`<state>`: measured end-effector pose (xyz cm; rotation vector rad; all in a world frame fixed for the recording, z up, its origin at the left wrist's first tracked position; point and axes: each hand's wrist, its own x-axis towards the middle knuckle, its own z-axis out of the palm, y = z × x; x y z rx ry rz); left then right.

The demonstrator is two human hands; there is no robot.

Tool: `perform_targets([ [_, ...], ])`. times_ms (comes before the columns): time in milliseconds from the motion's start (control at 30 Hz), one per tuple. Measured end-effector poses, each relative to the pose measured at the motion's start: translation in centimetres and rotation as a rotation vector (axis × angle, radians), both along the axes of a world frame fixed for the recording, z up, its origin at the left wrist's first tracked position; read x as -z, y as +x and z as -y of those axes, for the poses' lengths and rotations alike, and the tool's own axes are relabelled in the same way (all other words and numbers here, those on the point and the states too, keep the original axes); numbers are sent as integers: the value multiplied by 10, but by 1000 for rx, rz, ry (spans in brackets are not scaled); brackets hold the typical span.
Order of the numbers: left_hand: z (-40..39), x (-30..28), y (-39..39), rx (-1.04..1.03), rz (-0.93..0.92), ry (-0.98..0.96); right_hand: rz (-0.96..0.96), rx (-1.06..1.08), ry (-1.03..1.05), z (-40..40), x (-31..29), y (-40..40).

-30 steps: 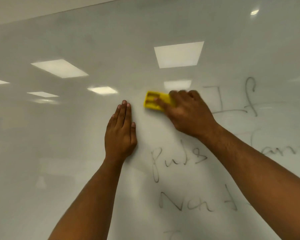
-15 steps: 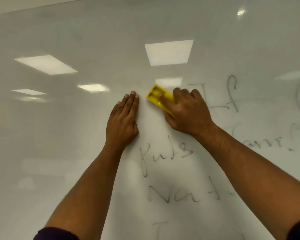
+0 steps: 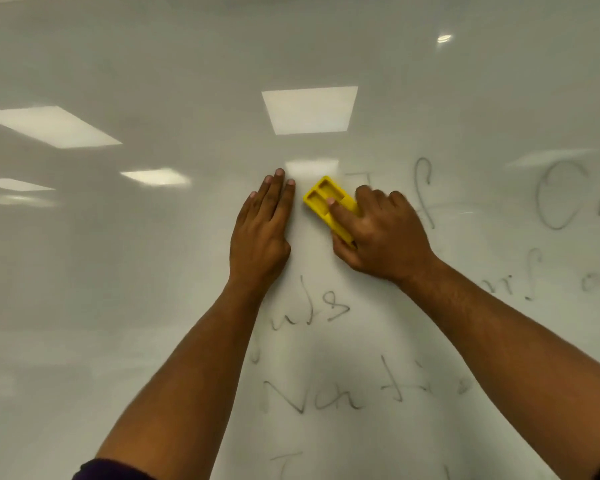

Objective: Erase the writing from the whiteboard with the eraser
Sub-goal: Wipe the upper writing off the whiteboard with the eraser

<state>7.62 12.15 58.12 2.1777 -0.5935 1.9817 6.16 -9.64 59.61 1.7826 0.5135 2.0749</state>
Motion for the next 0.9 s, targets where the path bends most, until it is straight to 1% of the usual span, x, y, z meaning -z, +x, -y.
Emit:
perform_targets([
  [67, 12, -2, 1, 50, -16, -61, -26, 0, 252, 12, -4, -3],
  [100, 18, -2, 2, 68, -21, -82, -41, -31, 336, 16, -4, -3],
  [133, 23, -3, 2, 80, -21, -85, -41, -72, 325, 18, -2, -2],
  [200, 30, -8, 3, 76, 3, -36, -13, -95, 77, 27, 4, 2],
  [233, 33, -10, 4, 70, 18, -6, -2, -55, -35, 33, 5, 2],
  [267, 36, -13, 4, 71, 27, 6, 17, 7, -70, 40, 3, 1],
  [300, 40, -15, 5, 81, 28, -3, 37, 63, -9, 46, 1, 0],
  [333, 44, -16, 4, 96, 25, -28, 37, 95, 125, 49, -1, -1],
  [367, 49, -17, 4, 117, 19, -54, 10, 96, 260, 51, -1, -3],
  [400, 55, -19, 4, 137, 10, -70, -17, 67, 326, 50, 1, -3],
  [433, 59, -20, 4, 157, 5, -75, -20, 17, 284, 48, 4, -1],
  [500, 68, -22, 5, 192, 6, -63, -18, -40, 0, 53, 8, 1],
  [533, 71, -22, 6, 207, 9, -68, -15, -5, -91, 60, 5, 0],
  [567, 75, -22, 8, 211, 14, -85, -1, 35, -80, 67, 0, -1],
  [600, 80, -21, 9, 203, 24, -108, 11, 64, 38, 74, -5, -2],
  [667, 91, -19, 12, 162, 60, -149, -5, 41, 354, 80, -9, -4],
  [700, 96, -18, 13, 131, 81, -162, 6, 13, 396, 80, -8, -2],
  [733, 99, -17, 15, 90, 94, -163, 25, -23, 314, 81, -6, 1],
  [800, 101, -17, 17, 11, 107, -130, 3, -27, 47, 93, -6, 3],
  [833, 101, -17, 18, -6, 110, -100, -1, 2, 17, 102, -9, 2],
  [867, 102, -17, 19, -1, 111, -61, 11, 24, 91, 110, -13, 2],
  [900, 104, -17, 19, 18, 111, -10, 17, 19, 232, 115, -15, 1],
])
